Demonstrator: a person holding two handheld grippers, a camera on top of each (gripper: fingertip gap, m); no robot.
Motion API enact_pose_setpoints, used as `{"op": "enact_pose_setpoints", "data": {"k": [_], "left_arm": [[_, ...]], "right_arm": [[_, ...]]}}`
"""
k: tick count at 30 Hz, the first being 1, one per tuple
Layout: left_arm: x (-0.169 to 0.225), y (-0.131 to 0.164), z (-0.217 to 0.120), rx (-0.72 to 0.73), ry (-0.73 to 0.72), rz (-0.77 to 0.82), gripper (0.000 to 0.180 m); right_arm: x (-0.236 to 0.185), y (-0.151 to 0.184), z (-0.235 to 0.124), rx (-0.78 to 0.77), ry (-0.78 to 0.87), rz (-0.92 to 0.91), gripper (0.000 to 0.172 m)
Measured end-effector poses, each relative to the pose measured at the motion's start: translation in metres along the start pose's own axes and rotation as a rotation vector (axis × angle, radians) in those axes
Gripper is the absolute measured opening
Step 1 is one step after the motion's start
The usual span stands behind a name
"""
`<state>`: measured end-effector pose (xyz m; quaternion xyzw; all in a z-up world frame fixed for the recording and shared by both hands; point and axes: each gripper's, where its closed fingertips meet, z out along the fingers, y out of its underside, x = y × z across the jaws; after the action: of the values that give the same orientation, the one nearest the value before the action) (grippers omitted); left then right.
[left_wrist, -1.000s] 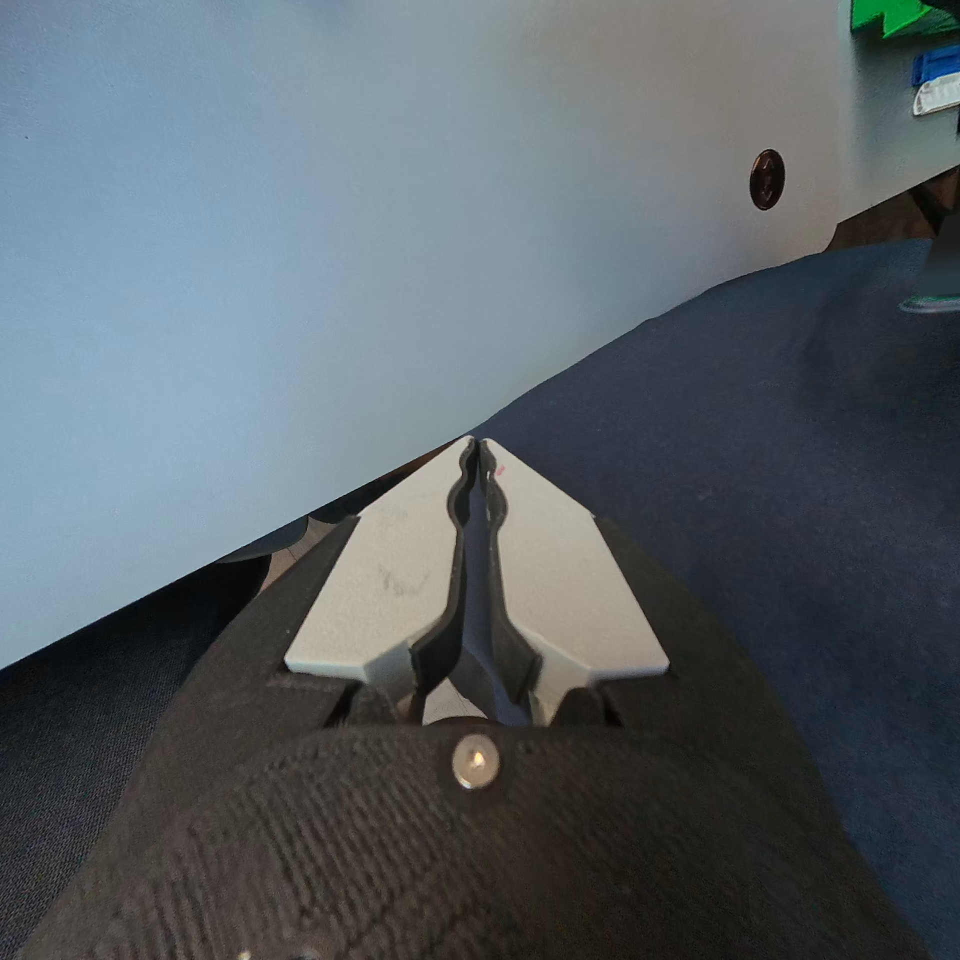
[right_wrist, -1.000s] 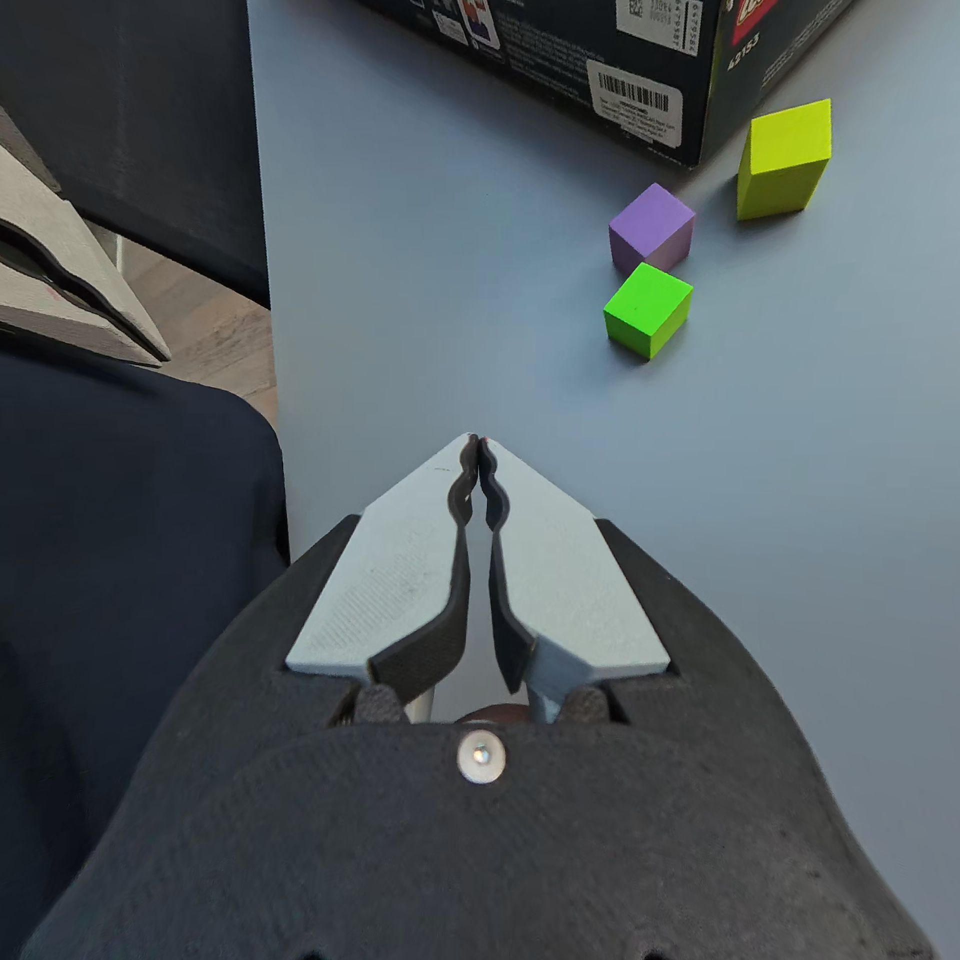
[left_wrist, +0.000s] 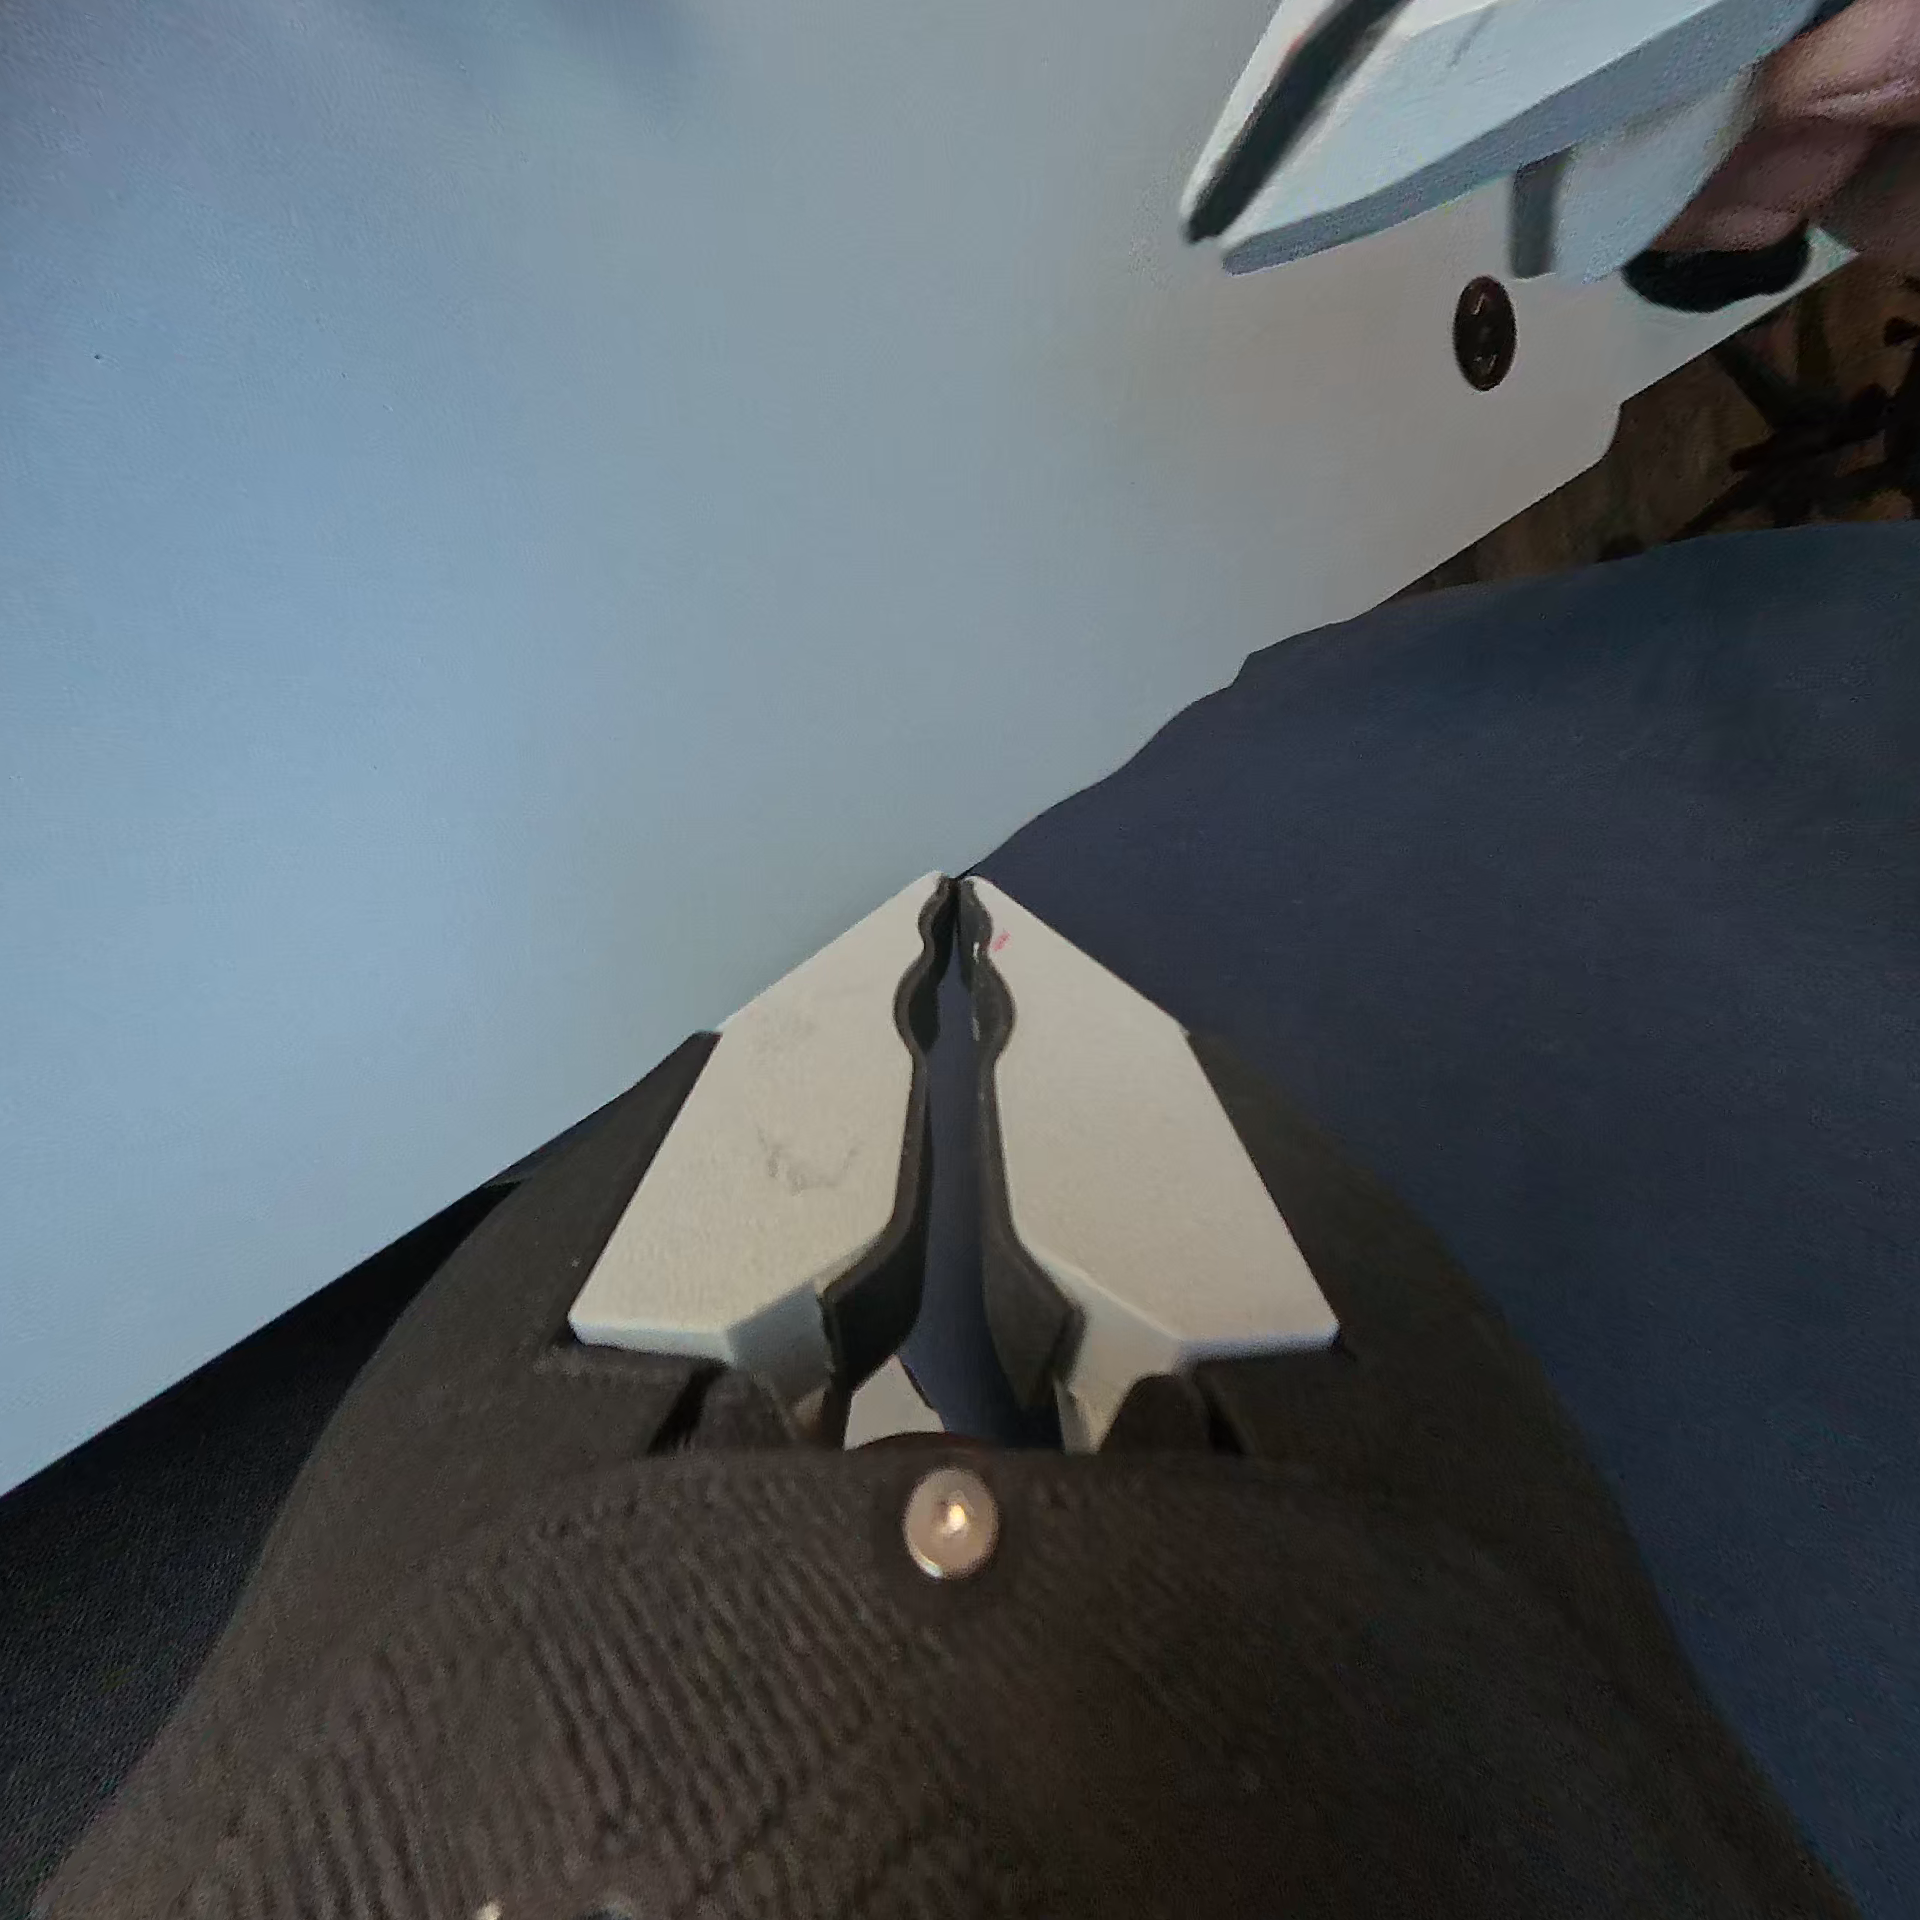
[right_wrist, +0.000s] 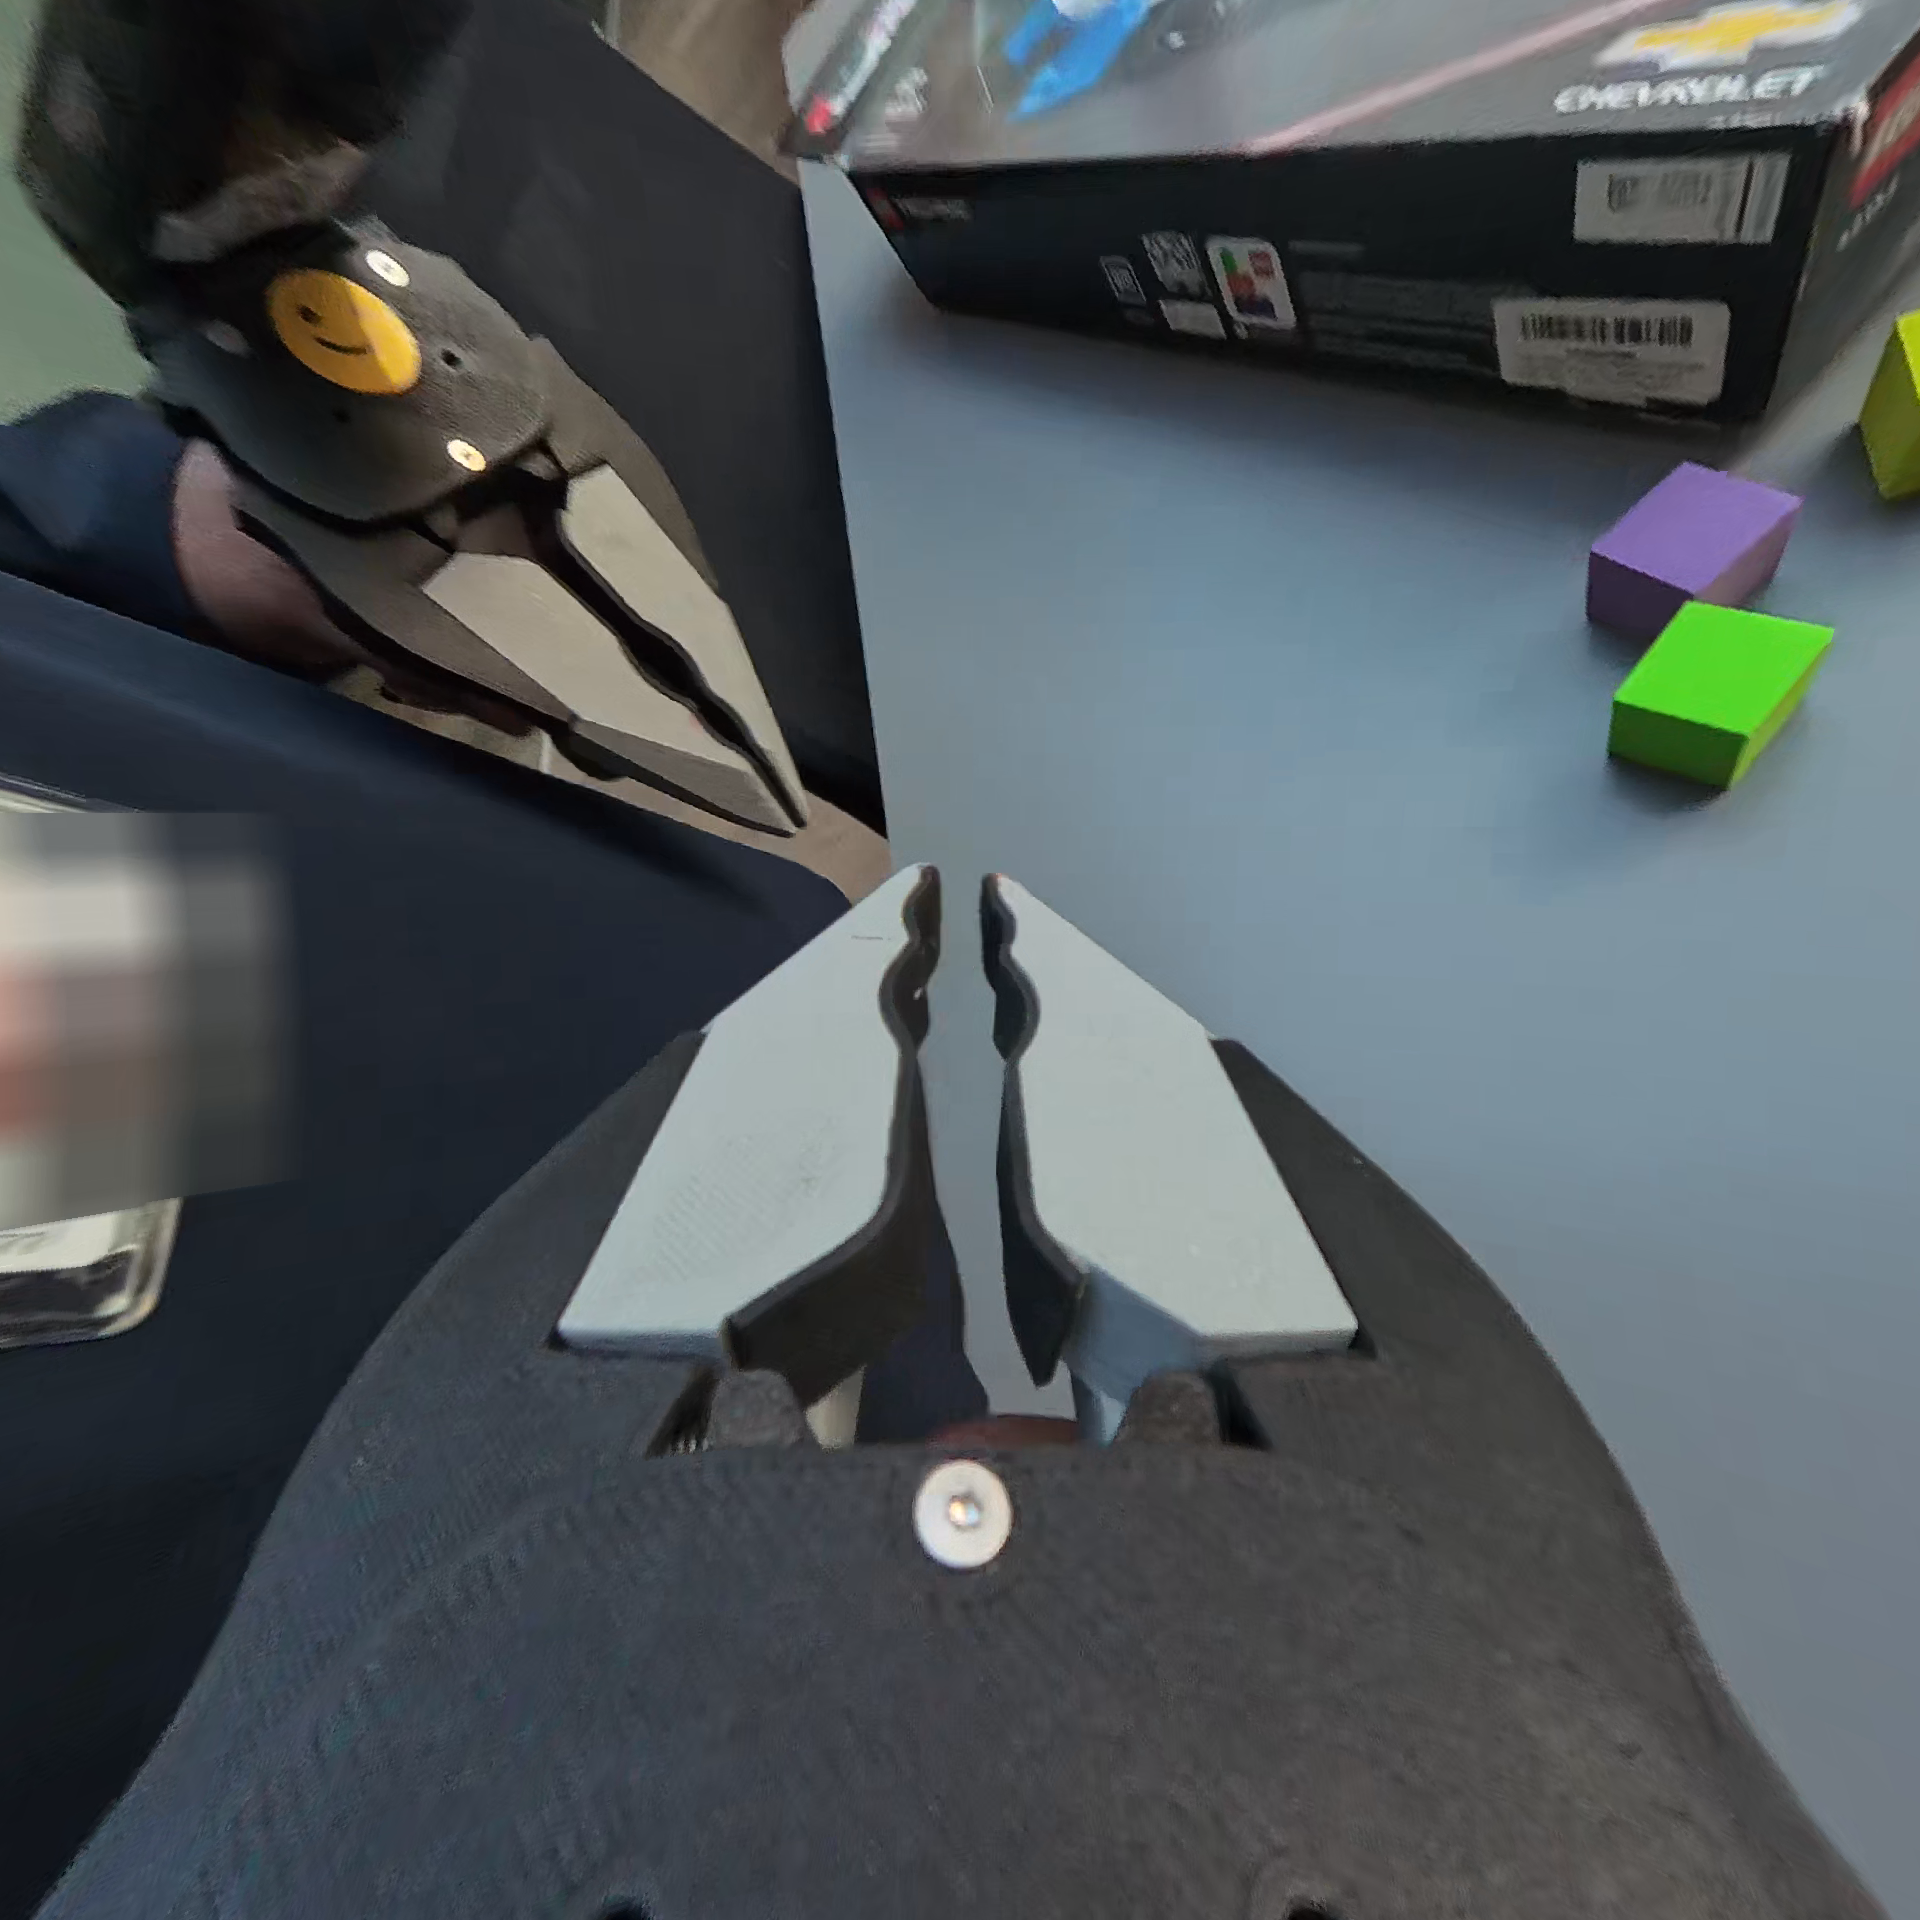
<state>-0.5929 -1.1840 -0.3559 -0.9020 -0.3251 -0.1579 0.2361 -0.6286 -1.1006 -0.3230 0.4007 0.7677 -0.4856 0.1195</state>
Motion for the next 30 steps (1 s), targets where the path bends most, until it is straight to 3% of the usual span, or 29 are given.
{"op": "enact_pose_setpoints", "data": {"k": [3, 8, 10, 11, 15, 25, 30], "left_arm": [[0.0, 0.0, 0.002, -0.009, -0.005, 0.006, 0.0], [0.002, -0.003, 0.002, -0.009, -0.003, 0.014, 0.0], [0.001, -0.002, 0.003, -0.012, -0.005, 0.011, 0.0], [0.001, -0.001, 0.003, -0.012, -0.008, 0.01, 0.0], [0.0, 0.004, 0.003, -0.015, -0.014, -0.003, 0.0], [0.002, 0.01, 0.004, -0.015, -0.017, -0.027, 0.0], [0.003, 0.012, 0.004, -0.016, -0.021, -0.024, 0.0]], "right_arm": [[-0.011, -0.014, -0.004, 0.067, -0.043, -0.003, 0.024], [-0.018, -0.03, -0.012, 0.139, -0.106, -0.005, 0.023], [-0.018, -0.034, -0.014, 0.16, -0.126, 0.002, 0.003], [-0.017, -0.036, -0.015, 0.174, -0.124, 0.001, 0.001], [-0.009, -0.04, -0.016, 0.19, -0.077, -0.04, 0.0], [0.012, -0.024, -0.009, 0.045, 0.089, -0.152, 0.0], [0.021, -0.027, -0.01, 0.079, 0.159, -0.133, 0.0]]}}
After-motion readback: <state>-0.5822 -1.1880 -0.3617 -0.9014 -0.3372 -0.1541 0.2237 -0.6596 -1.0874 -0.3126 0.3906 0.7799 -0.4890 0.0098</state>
